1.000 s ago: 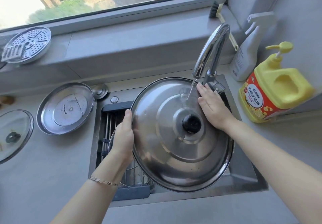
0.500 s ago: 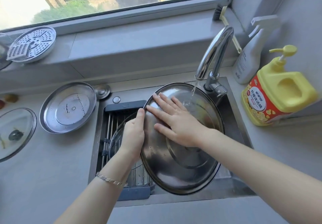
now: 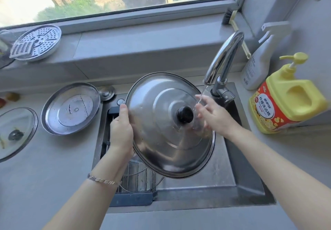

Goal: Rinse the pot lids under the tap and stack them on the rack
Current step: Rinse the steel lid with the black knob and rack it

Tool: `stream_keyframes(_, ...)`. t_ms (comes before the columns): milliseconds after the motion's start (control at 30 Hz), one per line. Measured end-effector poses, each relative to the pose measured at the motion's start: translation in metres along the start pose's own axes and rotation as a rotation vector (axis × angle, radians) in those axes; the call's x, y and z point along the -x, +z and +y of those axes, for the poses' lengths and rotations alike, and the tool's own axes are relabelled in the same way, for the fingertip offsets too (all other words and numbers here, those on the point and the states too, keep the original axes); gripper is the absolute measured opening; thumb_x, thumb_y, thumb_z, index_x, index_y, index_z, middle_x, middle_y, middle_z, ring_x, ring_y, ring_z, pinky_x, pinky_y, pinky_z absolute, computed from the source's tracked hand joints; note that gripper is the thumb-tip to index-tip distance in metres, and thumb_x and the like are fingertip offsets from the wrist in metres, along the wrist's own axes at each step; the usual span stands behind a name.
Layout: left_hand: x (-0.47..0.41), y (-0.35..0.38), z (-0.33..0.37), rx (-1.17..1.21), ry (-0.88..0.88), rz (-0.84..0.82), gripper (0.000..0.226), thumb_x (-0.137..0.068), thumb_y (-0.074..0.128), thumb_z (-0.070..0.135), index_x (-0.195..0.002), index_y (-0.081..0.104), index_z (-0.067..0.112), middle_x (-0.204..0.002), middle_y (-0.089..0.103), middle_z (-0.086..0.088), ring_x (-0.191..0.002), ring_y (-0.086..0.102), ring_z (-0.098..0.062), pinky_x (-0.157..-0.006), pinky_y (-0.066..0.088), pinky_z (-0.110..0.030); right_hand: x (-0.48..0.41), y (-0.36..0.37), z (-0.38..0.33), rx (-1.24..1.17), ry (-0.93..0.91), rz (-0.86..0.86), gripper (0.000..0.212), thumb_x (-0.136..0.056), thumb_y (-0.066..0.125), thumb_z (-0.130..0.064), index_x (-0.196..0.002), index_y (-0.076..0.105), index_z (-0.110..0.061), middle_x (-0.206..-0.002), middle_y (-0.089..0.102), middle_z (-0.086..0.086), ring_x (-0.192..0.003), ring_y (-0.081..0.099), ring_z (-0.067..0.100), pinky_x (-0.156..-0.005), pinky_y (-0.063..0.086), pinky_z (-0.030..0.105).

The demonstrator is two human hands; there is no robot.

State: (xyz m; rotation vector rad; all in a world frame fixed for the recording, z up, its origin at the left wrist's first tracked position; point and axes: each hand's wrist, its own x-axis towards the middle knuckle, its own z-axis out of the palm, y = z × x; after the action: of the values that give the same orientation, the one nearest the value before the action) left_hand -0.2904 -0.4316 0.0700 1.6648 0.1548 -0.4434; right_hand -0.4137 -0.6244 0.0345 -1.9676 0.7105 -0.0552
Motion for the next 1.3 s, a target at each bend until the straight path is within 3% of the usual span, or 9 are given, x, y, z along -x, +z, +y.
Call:
stream_keyframes(67, 0.000, 0.006, -0.001, -0.057, 0.012, -0.018, 0.047, -0.096, 0.038, 0.048, -0.072, 0.055, 0.011, -0.076, 0.052, -0.014, -0.072, 0.049, -0.028, -0.067, 0.044, -0.041, 0.005, 0.014, -0.014, 0.210, -0.078, -0.095, 0.039, -0.090, 0.048, -0.047, -0.127, 0.042, -0.035, -0.071, 0.053, -0.006, -0.069, 0.051, 0.016, -0.071, 0.041, 0.031)
stream_keyframes(200, 0.006, 0.020, -0.005, -0.114, 0.028, -0.044, 0.047, -0.096, 0.036, 0.047, -0.080, 0.056, 0.008, -0.062, 0.043, -0.010, -0.062, 0.040, -0.023, -0.058, 0.036, -0.033, 0.005, 0.036, -0.022, 0.451, 0.030, 0.202, 0.029, -0.092, 0.041, -0.046, -0.103, 0.043, -0.020, -0.091, 0.065, 0.008, -0.089, 0.059, 0.029, -0.066, 0.035, 0.033)
stream_keyframes(433, 0.014, 0.043, 0.005, -0.170, 0.107, -0.058, 0.050, -0.098, 0.039, 0.039, -0.055, 0.022, 0.020, -0.052, 0.022, -0.001, -0.049, 0.022, -0.016, -0.045, 0.021, -0.026, -0.007, 0.038, -0.013, 0.157, 0.350, 0.306, 0.036, -0.091, 0.038, -0.050, -0.094, 0.046, -0.015, -0.101, 0.064, 0.011, -0.100, 0.056, 0.033, -0.078, 0.037, 0.035)
stream_keyframes(567, 0.005, 0.039, 0.012, -0.145, 0.079, -0.034, 0.045, -0.097, 0.039, 0.042, -0.059, 0.028, 0.021, -0.056, 0.028, -0.001, -0.050, 0.028, -0.015, -0.045, 0.025, -0.025, -0.013, 0.027, -0.012, -0.153, 0.231, 0.278, 0.034, -0.081, 0.060, -0.051, -0.074, 0.046, -0.021, -0.068, 0.056, -0.007, -0.069, 0.055, 0.018, -0.064, 0.040, 0.030)
stream_keyframes(700, -0.012, 0.030, 0.014, -0.058, -0.025, -0.013, 0.039, -0.095, 0.041, 0.047, -0.070, 0.048, 0.017, -0.075, 0.048, -0.007, -0.069, 0.047, -0.019, -0.064, 0.041, -0.030, -0.017, 0.014, -0.007, -0.601, 0.144, 0.168, 0.013, -0.087, 0.063, -0.022, -0.078, 0.057, -0.015, -0.038, 0.051, -0.002, -0.028, 0.044, 0.009, -0.032, 0.036, 0.016)
stream_keyframes(900, -0.012, 0.021, 0.011, -0.047, -0.035, 0.000, 0.042, -0.096, 0.040, 0.046, -0.072, 0.057, 0.016, -0.075, 0.057, -0.001, -0.073, 0.053, -0.019, -0.070, 0.045, -0.031, -0.010, 0.001, -0.008, -0.702, 0.174, -0.147, 0.011, -0.089, 0.058, -0.012, -0.098, 0.062, -0.017, -0.068, 0.062, 0.008, -0.044, 0.062, 0.010, -0.042, 0.050, 0.016)
stream_keyframes(1000, -0.005, 0.022, 0.010, -0.049, -0.036, 0.011, 0.045, -0.097, 0.038, 0.044, -0.068, 0.055, 0.015, -0.070, 0.055, -0.001, -0.069, 0.051, -0.019, -0.066, 0.042, -0.030, -0.014, 0.009, -0.010, -0.555, 0.189, 0.016, 0.006, -0.086, 0.064, -0.019, -0.086, 0.061, -0.015, -0.061, 0.057, 0.007, -0.032, 0.053, 0.007, -0.035, 0.043, 0.015)
stream_keyframes(1133, -0.002, 0.023, 0.003, -0.043, -0.073, 0.049, 0.044, -0.096, 0.038, 0.046, -0.066, 0.050, 0.016, -0.068, 0.051, -0.002, -0.070, 0.049, -0.019, -0.061, 0.039, -0.029, -0.025, 0.025, -0.012, -0.417, 0.205, 0.221, 0.029, -0.087, 0.062, -0.033, -0.068, 0.054, -0.013, -0.044, 0.047, 0.000, -0.025, 0.040, 0.005, -0.033, 0.033, 0.016)
stream_keyframes(1300, -0.003, 0.020, 0.006, -0.051, -0.054, 0.071, 0.043, -0.097, 0.038, 0.046, -0.065, 0.047, 0.018, -0.068, 0.050, -0.001, -0.063, 0.047, -0.018, -0.056, 0.037, -0.027, -0.025, 0.039, -0.009, -0.340, 0.170, 0.328, 0.037, -0.094, 0.049, -0.035, -0.069, 0.053, -0.008, -0.033, 0.044, -0.006, -0.033, 0.046, 0.007, -0.054, 0.039, 0.027)
